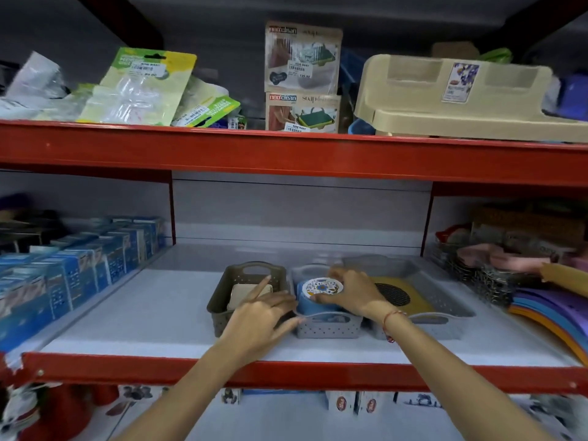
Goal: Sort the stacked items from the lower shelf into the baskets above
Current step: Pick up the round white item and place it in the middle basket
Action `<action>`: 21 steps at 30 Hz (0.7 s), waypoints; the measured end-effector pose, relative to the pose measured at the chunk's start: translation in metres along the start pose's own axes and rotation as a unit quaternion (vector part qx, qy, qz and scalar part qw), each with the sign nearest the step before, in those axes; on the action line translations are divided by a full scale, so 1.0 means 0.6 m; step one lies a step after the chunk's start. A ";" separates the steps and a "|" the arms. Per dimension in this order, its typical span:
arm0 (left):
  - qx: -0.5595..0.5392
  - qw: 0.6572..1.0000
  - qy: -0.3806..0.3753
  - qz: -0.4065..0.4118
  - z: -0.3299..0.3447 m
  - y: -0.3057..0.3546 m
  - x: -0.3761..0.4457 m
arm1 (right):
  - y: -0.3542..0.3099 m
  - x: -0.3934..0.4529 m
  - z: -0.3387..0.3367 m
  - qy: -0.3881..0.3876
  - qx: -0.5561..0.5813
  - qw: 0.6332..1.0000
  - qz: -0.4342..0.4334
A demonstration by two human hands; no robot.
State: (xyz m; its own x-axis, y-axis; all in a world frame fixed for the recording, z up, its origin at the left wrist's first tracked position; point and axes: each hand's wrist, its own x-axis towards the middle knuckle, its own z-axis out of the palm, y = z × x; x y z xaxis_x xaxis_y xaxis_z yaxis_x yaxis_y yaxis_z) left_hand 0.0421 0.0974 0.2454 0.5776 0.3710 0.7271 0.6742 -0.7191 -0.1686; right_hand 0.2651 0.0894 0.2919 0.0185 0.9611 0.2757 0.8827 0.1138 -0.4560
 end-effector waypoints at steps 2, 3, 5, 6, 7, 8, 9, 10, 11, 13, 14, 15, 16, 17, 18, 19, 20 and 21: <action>-0.001 1.000 0.009 -0.002 0.005 -0.001 0.000 | 0.005 0.008 0.006 -0.023 -0.025 0.999 -0.007; 0.001 1.000 0.009 -0.002 0.006 -0.002 0.000 | 0.007 0.012 0.008 -0.030 -0.034 0.999 -0.009; 0.003 1.000 0.013 -0.003 0.007 -0.002 0.000 | 0.011 0.019 0.015 -0.036 -0.040 0.999 -0.005; 0.008 1.000 0.012 -0.003 0.007 -0.001 0.000 | 0.013 0.022 0.017 -0.037 -0.043 0.998 -0.005; 0.009 1.000 0.009 -0.003 0.007 -0.001 0.000 | 0.014 0.024 0.019 -0.037 -0.051 0.998 -0.008; 0.009 1.000 0.009 -0.005 0.008 -0.001 0.000 | 0.014 0.026 0.021 -0.032 -0.059 0.998 -0.013; 0.006 1.000 0.007 -0.005 0.008 -0.001 -0.001 | 0.013 0.027 0.023 -0.027 -0.064 0.997 -0.017; 0.007 1.000 0.001 -0.008 0.008 -0.001 -0.002 | 0.013 0.029 0.024 -0.023 -0.067 0.997 -0.020; 0.006 1.000 -0.003 -0.007 0.008 -0.001 -0.002 | 0.012 0.029 0.024 -0.022 -0.072 0.997 -0.020; 0.005 1.000 -0.008 -0.012 0.009 -0.001 -0.003 | 0.009 0.027 0.023 -0.032 -0.092 0.995 -0.011; 0.007 1.000 -0.011 -0.015 0.007 -0.002 -0.001 | 0.008 0.026 0.022 -0.040 -0.104 0.994 -0.001; 0.010 1.000 -0.015 -0.015 0.007 -0.004 -0.002 | 0.007 0.024 0.021 -0.045 -0.113 0.993 0.005; 0.011 1.000 -0.021 -0.015 0.008 -0.004 -0.005 | 0.007 0.020 0.022 -0.043 -0.118 0.992 0.004; 0.009 0.999 -0.027 -0.015 0.008 -0.002 -0.008 | 0.004 0.015 0.021 -0.038 -0.122 0.992 0.005; 0.009 0.999 -0.031 -0.010 0.006 0.000 -0.008 | 0.002 0.013 0.021 -0.027 -0.117 0.993 0.005; 0.007 0.999 -0.035 -0.010 0.003 0.001 -0.006 | -0.003 0.009 0.018 -0.007 -0.109 0.994 0.001; 0.002 1.000 -0.023 -0.011 0.000 -0.003 0.003 | -0.010 0.010 0.013 0.029 -0.083 0.996 -0.009; -0.007 1.000 -0.011 -0.016 -0.005 -0.004 0.009 | -0.020 0.004 0.009 0.063 -0.053 0.996 -0.023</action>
State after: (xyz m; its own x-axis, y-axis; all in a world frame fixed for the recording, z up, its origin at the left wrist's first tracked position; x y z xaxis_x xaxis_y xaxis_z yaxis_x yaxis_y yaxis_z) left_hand 0.0422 0.0991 0.2518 0.5652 0.4065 0.7179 0.6863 -0.7146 -0.1357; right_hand 0.2519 0.0918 0.2937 0.0304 0.9153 0.4017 0.9288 0.1226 -0.3497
